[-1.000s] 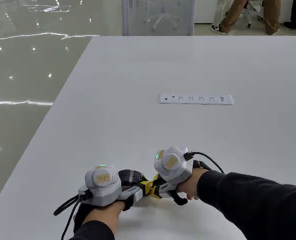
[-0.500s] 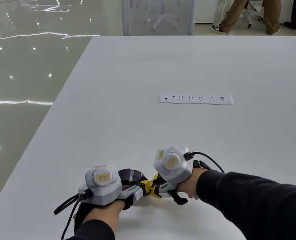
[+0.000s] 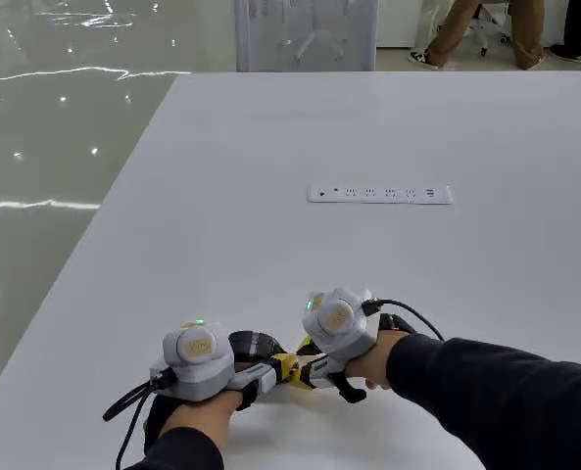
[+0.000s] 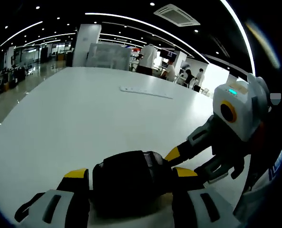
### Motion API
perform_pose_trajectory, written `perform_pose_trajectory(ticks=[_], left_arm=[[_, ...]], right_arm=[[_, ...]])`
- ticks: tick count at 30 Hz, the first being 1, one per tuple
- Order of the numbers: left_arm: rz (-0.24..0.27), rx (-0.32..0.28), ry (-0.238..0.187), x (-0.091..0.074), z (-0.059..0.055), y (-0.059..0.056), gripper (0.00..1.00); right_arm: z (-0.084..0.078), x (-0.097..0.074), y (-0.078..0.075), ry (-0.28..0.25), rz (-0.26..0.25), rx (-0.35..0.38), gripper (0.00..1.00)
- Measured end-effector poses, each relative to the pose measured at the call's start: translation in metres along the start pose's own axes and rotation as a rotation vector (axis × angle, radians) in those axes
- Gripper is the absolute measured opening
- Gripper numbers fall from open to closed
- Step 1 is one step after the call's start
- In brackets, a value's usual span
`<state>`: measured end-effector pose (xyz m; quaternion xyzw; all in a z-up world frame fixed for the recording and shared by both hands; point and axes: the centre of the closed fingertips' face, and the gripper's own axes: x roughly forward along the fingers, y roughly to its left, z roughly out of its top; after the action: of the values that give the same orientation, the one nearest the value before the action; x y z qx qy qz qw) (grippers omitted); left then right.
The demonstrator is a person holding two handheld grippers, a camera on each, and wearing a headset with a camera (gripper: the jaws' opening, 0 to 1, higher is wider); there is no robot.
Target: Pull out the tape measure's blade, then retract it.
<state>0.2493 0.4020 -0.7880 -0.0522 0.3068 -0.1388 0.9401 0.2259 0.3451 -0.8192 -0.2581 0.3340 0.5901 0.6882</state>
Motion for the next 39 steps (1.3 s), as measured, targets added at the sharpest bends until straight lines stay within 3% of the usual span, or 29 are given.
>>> perform_pose_trajectory(ticks=[4,5,6,7,9,10,13,17,20,21,23,24,30,32,33,36,39], left_arm=[[-0.015,-0.076,-0.022,-0.002,0.011,0.012,0.91],[-0.052,-0.101,-0.051,-0.003,0.018,0.008,0.98],[-0.123,-0.131,-0.078,-0.007,0.027,0.001,0.99],[-0.145,-0.123,-0.094,-0.010,0.033,-0.001,1.00],[-0.145,-0.020,-0.085,-0.017,0.038,0.001,1.00],[-0.140,-0.009,-0.061,-0.019,0.036,0.003,1.00],[-0.218,-0.055,-0.084,-0.028,0.044,0.000,1.00],[-0.206,-0.033,-0.122,-0.039,0.050,0.012,1.00],[-0.270,-0.006,-0.136,-0.046,0.051,0.010,1.00],[-0.295,0.027,-0.137,-0.051,0.050,0.009,1.00],[-0.290,0.130,-0.124,-0.058,0.048,0.011,1.00],[-0.294,0.146,-0.123,-0.061,0.048,0.011,1.00],[-0.309,0.123,-0.120,-0.079,0.049,0.017,1.00],[-0.254,0.162,-0.102,-0.082,0.045,0.031,1.00],[-0.253,0.174,-0.109,-0.087,0.046,0.033,1.00],[-0.288,0.181,-0.128,-0.098,0.047,0.033,1.00],[-0.298,0.229,-0.148,-0.107,0.043,0.037,1.00]], right_arm=[[-0.004,-0.012,-0.004,-0.018,-0.034,0.033,0.31],[-0.005,-0.015,-0.005,-0.020,-0.040,0.044,0.33],[-0.009,-0.019,-0.007,-0.014,-0.053,0.082,0.35],[-0.010,-0.022,-0.008,-0.016,-0.057,0.095,0.37],[-0.010,-0.030,-0.010,-0.033,-0.076,0.098,0.41],[-0.010,-0.033,-0.011,-0.038,-0.083,0.101,0.43],[-0.008,-0.048,-0.014,-0.071,-0.111,0.122,0.49],[-0.008,-0.069,-0.021,-0.118,-0.162,0.143,0.56],[-0.012,-0.088,-0.025,-0.140,-0.192,0.147,0.59],[-0.014,-0.098,-0.027,-0.150,-0.216,0.149,0.59],[-0.020,-0.112,-0.028,-0.166,-0.242,0.149,0.60],[-0.023,-0.118,-0.028,-0.170,-0.252,0.152,0.61],[-0.037,-0.162,-0.020,-0.233,-0.324,0.171,0.65],[-0.047,-0.173,-0.015,-0.236,-0.336,0.175,0.66],[-0.054,-0.178,-0.013,-0.233,-0.347,0.176,0.68],[-0.070,-0.188,-0.007,-0.255,-0.357,0.194,0.72],[-0.084,-0.197,0.000,-0.254,-0.367,0.206,0.76]])
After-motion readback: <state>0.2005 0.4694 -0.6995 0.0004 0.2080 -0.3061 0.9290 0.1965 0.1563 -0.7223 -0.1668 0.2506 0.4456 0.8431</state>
